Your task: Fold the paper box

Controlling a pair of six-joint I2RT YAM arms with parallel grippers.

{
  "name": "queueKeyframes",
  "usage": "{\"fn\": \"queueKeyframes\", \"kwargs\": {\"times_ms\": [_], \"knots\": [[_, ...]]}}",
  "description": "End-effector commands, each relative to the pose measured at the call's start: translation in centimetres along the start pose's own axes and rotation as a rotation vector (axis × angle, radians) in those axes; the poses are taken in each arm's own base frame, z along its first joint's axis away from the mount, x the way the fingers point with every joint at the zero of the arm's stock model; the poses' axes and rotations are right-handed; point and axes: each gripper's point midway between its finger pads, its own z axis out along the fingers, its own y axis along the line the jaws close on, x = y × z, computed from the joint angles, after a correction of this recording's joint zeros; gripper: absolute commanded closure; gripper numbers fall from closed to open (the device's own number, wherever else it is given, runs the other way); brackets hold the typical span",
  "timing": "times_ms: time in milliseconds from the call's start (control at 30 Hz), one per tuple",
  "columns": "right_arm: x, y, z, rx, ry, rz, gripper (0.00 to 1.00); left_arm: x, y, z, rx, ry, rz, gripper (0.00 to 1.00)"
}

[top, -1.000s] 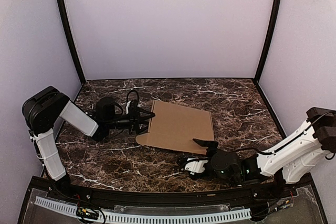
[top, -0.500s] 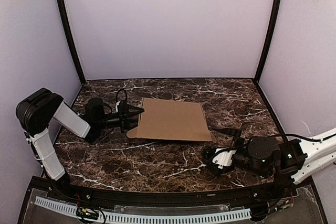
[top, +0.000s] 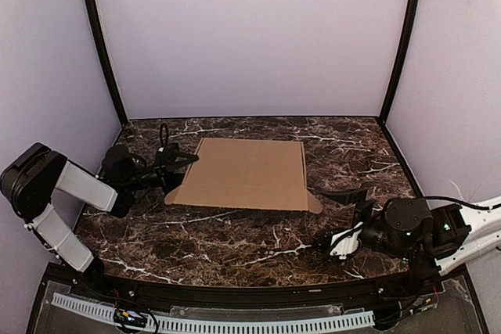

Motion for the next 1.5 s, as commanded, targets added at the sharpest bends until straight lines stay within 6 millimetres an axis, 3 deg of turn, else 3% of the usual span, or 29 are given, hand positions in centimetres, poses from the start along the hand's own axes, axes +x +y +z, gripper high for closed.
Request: {"fn": "queueKeyframes", "kwargs": {"times_ms": [0, 267, 500, 800, 1233, 1467], "knots": [[-1.3, -0.4, 0.3, -0.004, -0.044, -0.058, 0.01, 2.8, -3.0, -0.9, 0.06, 0.096, 0.062, 0.99], [-3.6, -4.1, -0.6, 0.137, -0.125, -0.14, 0.01, 5.1, -2.9, -2.2, 0.028, 0.141, 0.098, 0.99], [-4.9, -4.3, -1.2, 0.129, -0.194, -0.185, 0.01, 5.8, -3.6, -2.8, 0.01, 0.15, 0.1, 0.99], [-7.7, -2.5, -0.7, 0.082, -0.312, -0.269, 0.01, 7.4, -4.8, -3.4, -0.017, 0.19, 0.135, 0.99], [-8.4, 1.6, 0.8, -0.002, -0.333, -0.294, 0.01, 8.2, -5.7, -3.7, -0.015, 0.196, 0.155, 0.99], [-8.4, 2.2, 1.9, 0.04, -0.306, -0.317, 0.02, 8.7, -6.3, -3.9, -0.005, 0.212, 0.172, 0.99]]}}
